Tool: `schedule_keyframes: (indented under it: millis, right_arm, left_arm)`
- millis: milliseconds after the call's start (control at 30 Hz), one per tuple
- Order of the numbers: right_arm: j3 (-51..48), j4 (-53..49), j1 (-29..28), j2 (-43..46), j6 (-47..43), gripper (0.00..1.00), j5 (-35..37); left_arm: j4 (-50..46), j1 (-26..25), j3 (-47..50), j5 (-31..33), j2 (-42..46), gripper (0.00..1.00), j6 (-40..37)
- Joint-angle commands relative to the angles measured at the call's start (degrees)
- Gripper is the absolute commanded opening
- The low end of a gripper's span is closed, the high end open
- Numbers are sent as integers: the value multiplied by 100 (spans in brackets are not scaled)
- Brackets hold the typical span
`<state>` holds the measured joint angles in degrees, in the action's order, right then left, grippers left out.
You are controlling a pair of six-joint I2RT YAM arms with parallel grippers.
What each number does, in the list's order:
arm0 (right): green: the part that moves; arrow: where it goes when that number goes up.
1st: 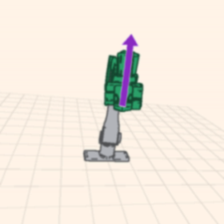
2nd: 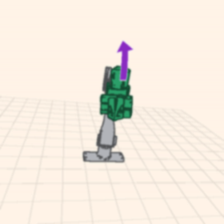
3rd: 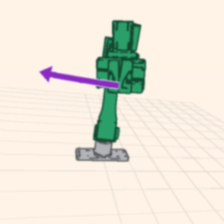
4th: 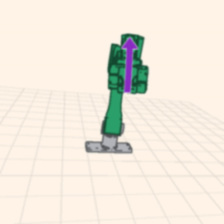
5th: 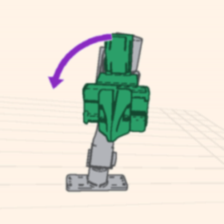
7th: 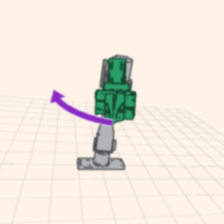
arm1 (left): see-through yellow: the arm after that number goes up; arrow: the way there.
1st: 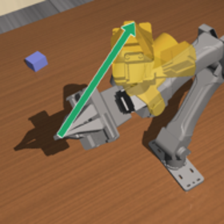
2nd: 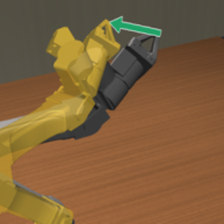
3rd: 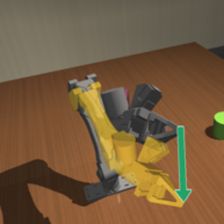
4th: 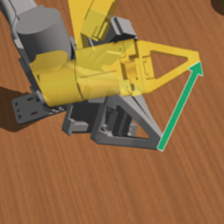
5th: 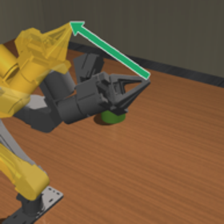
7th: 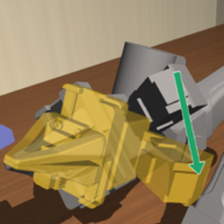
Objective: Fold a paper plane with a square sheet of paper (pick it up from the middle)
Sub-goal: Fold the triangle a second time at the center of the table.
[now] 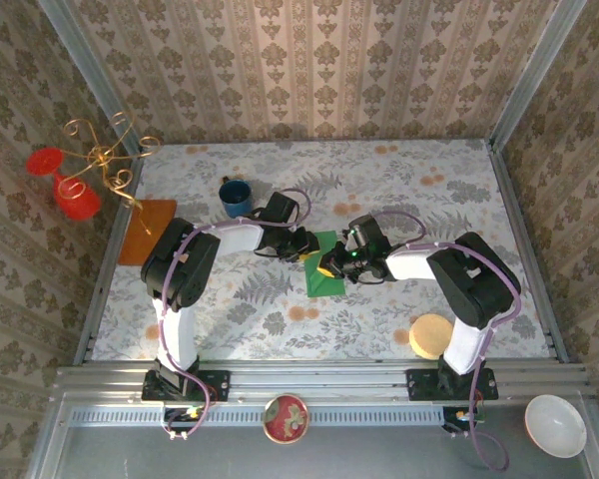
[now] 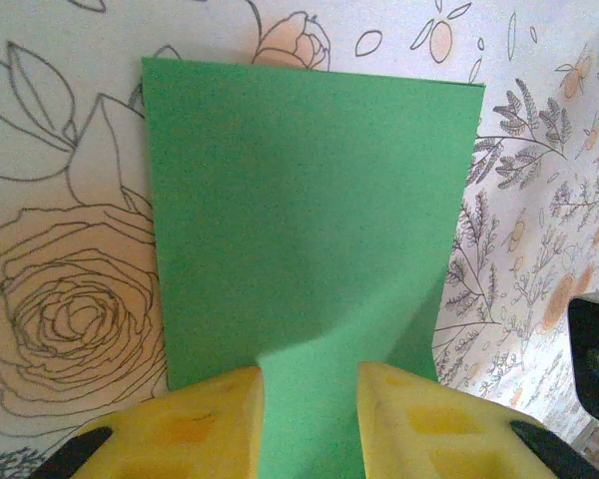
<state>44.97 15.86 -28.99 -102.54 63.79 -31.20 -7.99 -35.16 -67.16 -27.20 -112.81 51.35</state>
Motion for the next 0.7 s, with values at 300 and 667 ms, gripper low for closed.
schedule_keyframes:
  millis: [300,667]
  right_arm:
    - [100,276,-80,-214,164,0,133]
    - [91,442,-81,-352,276,0,255]
  left_arm:
    - [-159,0,124,88,-3,29,-74]
    - [-168,0,133,81,-4,28,-60]
